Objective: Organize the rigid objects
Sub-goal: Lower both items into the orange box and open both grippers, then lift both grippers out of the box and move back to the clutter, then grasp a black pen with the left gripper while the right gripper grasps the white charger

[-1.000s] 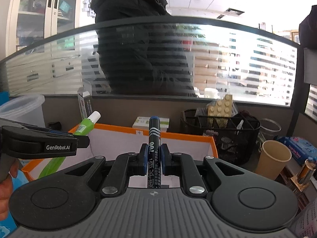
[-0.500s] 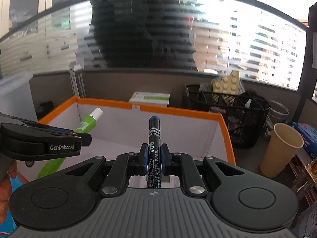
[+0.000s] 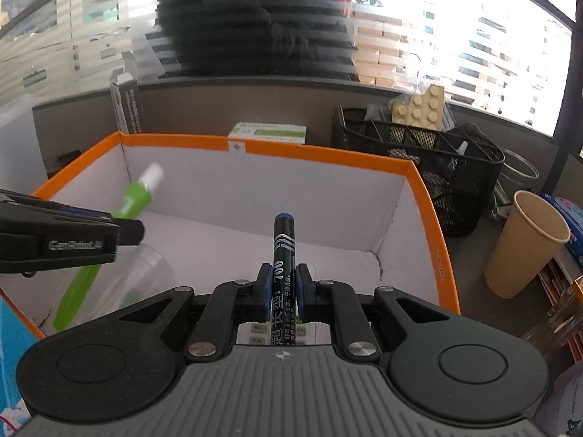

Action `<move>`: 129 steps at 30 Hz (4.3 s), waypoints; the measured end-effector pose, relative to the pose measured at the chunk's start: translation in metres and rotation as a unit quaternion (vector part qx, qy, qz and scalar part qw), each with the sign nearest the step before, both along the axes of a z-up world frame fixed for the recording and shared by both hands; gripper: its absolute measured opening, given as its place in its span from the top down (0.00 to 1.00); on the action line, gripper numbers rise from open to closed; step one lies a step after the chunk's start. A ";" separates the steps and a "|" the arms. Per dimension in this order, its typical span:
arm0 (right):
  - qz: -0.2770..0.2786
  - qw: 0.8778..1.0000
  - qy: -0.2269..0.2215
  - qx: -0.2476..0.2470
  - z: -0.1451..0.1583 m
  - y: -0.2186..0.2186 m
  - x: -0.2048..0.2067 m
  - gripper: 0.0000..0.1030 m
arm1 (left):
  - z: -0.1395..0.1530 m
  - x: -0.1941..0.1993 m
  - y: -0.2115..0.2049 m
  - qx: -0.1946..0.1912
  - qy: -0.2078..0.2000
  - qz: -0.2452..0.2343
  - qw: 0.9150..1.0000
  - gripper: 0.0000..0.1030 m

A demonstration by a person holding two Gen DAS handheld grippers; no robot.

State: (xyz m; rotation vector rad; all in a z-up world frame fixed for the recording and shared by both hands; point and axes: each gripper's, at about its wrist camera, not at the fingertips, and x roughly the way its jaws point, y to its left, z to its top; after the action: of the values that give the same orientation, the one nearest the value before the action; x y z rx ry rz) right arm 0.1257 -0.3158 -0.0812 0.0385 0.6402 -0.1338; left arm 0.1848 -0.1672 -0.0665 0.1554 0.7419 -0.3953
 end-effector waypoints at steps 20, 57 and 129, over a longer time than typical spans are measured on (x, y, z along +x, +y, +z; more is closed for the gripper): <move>-0.001 0.999 0.042 0.001 -0.002 0.002 0.005 0.69 | -0.002 0.001 -0.005 0.016 0.004 0.005 1.000 0.69; 0.007 0.991 -0.125 -0.046 0.086 0.063 -0.181 0.32 | 0.091 -0.169 0.076 -0.051 -0.164 -0.006 0.985 0.00; -0.032 0.997 -0.057 -0.049 -0.044 0.007 -0.158 0.52 | -0.059 -0.174 0.064 -0.030 -0.050 -0.062 0.996 0.93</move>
State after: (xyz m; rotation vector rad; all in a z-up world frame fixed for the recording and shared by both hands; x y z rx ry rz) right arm -0.0319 -0.3088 -0.1249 -0.0277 0.5174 -0.2229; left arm 0.0106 -0.1030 -0.1250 0.1649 0.6233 -0.5239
